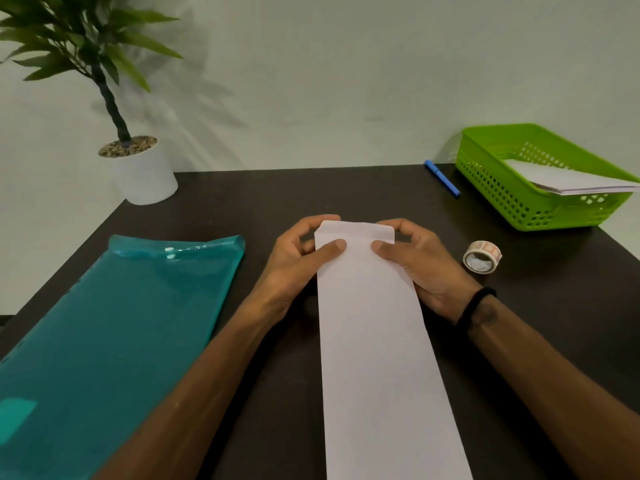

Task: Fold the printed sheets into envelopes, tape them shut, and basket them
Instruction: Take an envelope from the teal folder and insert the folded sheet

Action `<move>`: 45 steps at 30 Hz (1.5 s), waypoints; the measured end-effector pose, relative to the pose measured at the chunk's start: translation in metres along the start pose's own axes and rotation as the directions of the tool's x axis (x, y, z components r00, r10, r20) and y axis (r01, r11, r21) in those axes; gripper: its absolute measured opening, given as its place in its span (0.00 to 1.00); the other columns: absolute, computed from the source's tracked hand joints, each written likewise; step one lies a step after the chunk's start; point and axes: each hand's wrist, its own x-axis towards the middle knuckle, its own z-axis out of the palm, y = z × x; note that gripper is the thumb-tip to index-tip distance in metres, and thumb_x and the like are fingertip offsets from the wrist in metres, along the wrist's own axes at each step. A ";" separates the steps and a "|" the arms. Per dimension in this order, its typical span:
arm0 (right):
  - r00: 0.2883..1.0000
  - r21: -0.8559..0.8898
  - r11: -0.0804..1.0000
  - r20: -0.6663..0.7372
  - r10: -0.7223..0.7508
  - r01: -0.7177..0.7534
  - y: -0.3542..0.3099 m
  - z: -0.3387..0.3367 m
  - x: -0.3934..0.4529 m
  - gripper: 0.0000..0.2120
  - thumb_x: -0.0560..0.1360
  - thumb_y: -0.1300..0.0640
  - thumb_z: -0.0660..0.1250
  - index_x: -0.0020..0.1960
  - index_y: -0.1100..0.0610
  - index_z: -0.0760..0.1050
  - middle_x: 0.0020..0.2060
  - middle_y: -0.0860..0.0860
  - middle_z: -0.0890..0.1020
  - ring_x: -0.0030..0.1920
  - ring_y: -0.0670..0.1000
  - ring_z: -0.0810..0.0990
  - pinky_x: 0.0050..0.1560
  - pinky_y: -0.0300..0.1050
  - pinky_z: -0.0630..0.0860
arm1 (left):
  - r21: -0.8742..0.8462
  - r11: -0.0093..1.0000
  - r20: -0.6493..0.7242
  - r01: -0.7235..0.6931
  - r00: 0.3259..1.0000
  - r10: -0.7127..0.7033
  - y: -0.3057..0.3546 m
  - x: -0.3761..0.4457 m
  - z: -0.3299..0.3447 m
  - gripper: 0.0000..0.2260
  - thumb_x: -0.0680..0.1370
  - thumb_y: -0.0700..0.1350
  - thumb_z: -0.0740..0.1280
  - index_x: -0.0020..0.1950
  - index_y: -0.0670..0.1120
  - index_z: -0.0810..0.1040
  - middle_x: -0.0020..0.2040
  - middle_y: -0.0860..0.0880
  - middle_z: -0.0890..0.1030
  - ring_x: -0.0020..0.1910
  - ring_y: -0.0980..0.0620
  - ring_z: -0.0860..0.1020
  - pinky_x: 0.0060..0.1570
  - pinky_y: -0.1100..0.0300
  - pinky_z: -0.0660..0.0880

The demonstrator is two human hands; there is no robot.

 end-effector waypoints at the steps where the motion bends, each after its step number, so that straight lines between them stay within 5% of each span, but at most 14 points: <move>1: 1.000 -0.016 1.000 0.000 -0.005 0.005 0.001 0.000 0.000 0.12 0.79 0.65 0.70 0.62 0.57 0.78 0.52 0.57 0.87 0.48 0.60 0.88 0.46 0.55 0.86 | 0.025 1.000 0.001 -0.011 1.000 0.011 -0.002 0.000 0.000 0.16 0.79 0.42 0.74 0.66 0.51 0.79 0.56 0.49 0.86 0.54 0.46 0.86 0.51 0.47 0.84; 6: 1.000 -0.093 0.996 -0.011 -0.012 0.011 0.000 0.002 0.000 0.10 0.81 0.68 0.65 0.53 0.57 0.82 0.53 0.59 0.86 0.48 0.58 0.86 0.46 0.51 0.83 | 0.131 0.990 -0.035 -0.044 0.998 0.049 -0.009 0.003 0.000 0.07 0.80 0.42 0.71 0.57 0.50 0.82 0.56 0.47 0.84 0.54 0.45 0.85 0.49 0.48 0.84; 12: 0.996 -0.060 0.998 -0.086 0.011 -0.016 0.003 0.004 0.003 0.10 0.75 0.60 0.65 0.47 0.57 0.86 0.54 0.59 0.85 0.56 0.65 0.84 0.61 0.63 0.81 | 0.185 0.982 -0.086 -0.039 0.995 0.056 -0.011 0.003 0.002 0.03 0.81 0.44 0.70 0.52 0.49 0.84 0.56 0.50 0.84 0.54 0.49 0.83 0.52 0.50 0.83; 18: 0.974 -0.336 0.928 -0.094 -0.204 0.162 0.011 0.009 -0.003 0.12 0.72 0.50 0.79 0.51 0.54 0.81 0.50 0.51 0.85 0.49 0.54 0.86 0.46 0.52 0.86 | 0.265 0.960 -0.067 -0.085 0.992 0.106 -0.013 0.002 0.006 0.06 0.78 0.49 0.74 0.52 0.49 0.85 0.50 0.54 0.86 0.48 0.54 0.85 0.45 0.55 0.85; 25: 0.961 -0.391 0.899 -0.103 -0.256 0.197 0.013 0.011 -0.001 0.12 0.75 0.55 0.77 0.53 0.49 0.76 0.53 0.48 0.81 0.52 0.54 0.84 0.49 0.53 0.85 | 0.279 0.952 -0.083 -0.129 0.984 0.158 -0.018 0.005 0.006 0.07 0.80 0.46 0.73 0.57 0.54 0.81 0.57 0.56 0.83 0.53 0.56 0.84 0.47 0.57 0.84; 30: 0.977 -0.332 0.936 -0.126 -0.172 0.122 0.012 0.005 0.005 0.15 0.77 0.58 0.75 0.56 0.43 0.75 0.51 0.51 0.86 0.50 0.55 0.87 0.54 0.63 0.84 | 0.232 0.963 -0.084 -0.139 0.983 0.163 -0.018 0.006 0.004 0.12 0.82 0.42 0.68 0.64 0.53 0.78 0.57 0.55 0.84 0.53 0.54 0.85 0.45 0.56 0.85; 33: 0.981 -0.261 0.961 -0.143 -0.132 0.091 0.010 0.002 0.006 0.13 0.80 0.62 0.71 0.60 0.48 0.75 0.43 0.51 0.88 0.44 0.53 0.88 0.45 0.52 0.86 | 0.211 0.969 -0.067 -0.131 0.987 0.147 -0.017 0.005 0.003 0.14 0.84 0.40 0.66 0.66 0.55 0.75 0.56 0.50 0.85 0.51 0.52 0.86 0.45 0.53 0.85; 37: 0.982 -0.237 0.970 -0.162 -0.097 0.057 0.009 0.001 0.009 0.13 0.82 0.63 0.67 0.61 0.48 0.76 0.49 0.53 0.86 0.42 0.48 0.87 0.39 0.43 0.81 | 0.188 0.975 -0.032 -0.115 0.992 0.123 -0.017 0.005 0.002 0.16 0.84 0.39 0.64 0.69 0.55 0.72 0.50 0.47 0.87 0.49 0.50 0.87 0.45 0.54 0.85; 42: 0.978 -0.081 0.997 -0.205 -0.032 0.016 0.004 -0.002 0.011 0.17 0.83 0.66 0.55 0.66 0.52 0.73 0.28 0.47 0.79 0.29 0.47 0.78 0.32 0.45 0.74 | 0.176 0.977 -0.031 -0.121 0.991 0.129 -0.018 0.006 0.000 0.18 0.85 0.39 0.63 0.70 0.58 0.70 0.47 0.41 0.86 0.47 0.44 0.86 0.49 0.42 0.84; 45: 0.988 0.017 1.000 -0.155 -0.015 0.018 0.001 -0.002 0.011 0.12 0.84 0.53 0.63 0.67 0.53 0.73 0.44 0.53 0.86 0.42 0.53 0.86 0.45 0.52 0.83 | 0.176 0.976 -0.055 -0.127 0.989 0.139 -0.022 0.008 -0.002 0.19 0.85 0.39 0.63 0.71 0.59 0.70 0.45 0.37 0.85 0.47 0.39 0.86 0.51 0.34 0.81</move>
